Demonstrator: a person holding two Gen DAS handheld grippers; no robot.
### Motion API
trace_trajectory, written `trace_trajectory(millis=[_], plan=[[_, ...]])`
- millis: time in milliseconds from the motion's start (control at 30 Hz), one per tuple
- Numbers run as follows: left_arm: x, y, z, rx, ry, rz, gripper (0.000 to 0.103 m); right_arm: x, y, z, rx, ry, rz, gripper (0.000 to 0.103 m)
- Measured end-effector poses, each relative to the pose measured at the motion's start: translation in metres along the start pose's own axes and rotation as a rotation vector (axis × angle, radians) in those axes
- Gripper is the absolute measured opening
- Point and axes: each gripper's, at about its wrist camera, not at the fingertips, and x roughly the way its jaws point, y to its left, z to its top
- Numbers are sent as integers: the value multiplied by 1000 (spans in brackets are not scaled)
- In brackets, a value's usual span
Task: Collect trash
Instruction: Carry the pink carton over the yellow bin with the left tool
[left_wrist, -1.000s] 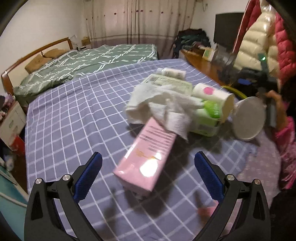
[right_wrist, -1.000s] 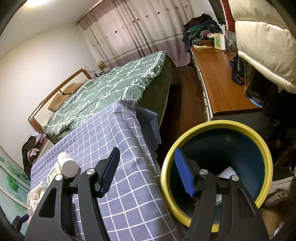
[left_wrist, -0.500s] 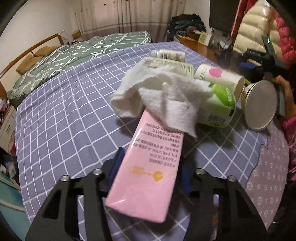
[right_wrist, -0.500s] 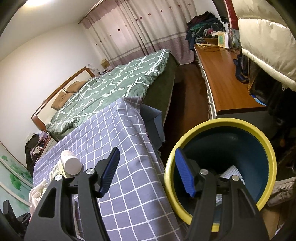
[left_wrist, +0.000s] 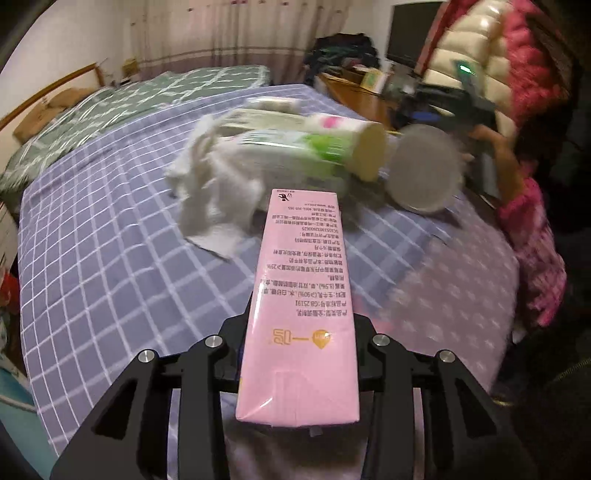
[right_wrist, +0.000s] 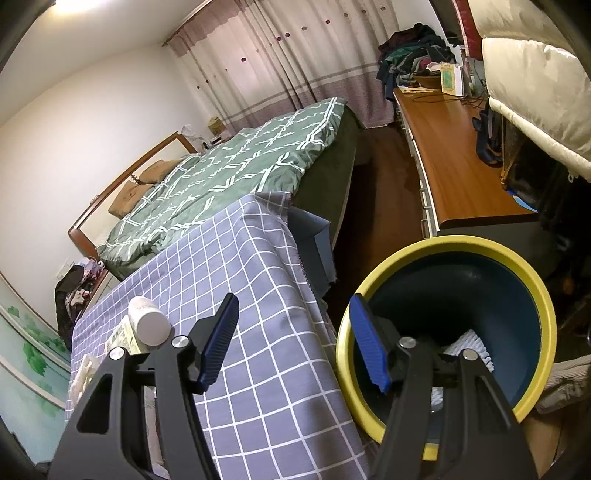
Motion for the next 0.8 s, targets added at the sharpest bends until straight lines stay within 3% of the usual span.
trace_trajectory(millis=[167,400,567,800], plan=[[-14,-33,15,44,-42,6,38,-5,-2,1,-2,-20,-4,59],[-17,-55,89,108,-95,15,38,-41,-11,9,-27,-108,-47,59],[5,-68,151,124,-95,-26,38,-73,-31,-1,-77,-130,-110,59],[71,-114,233,172,-64,-84,38,-128,-65,-13,-111,-171,-181,59]])
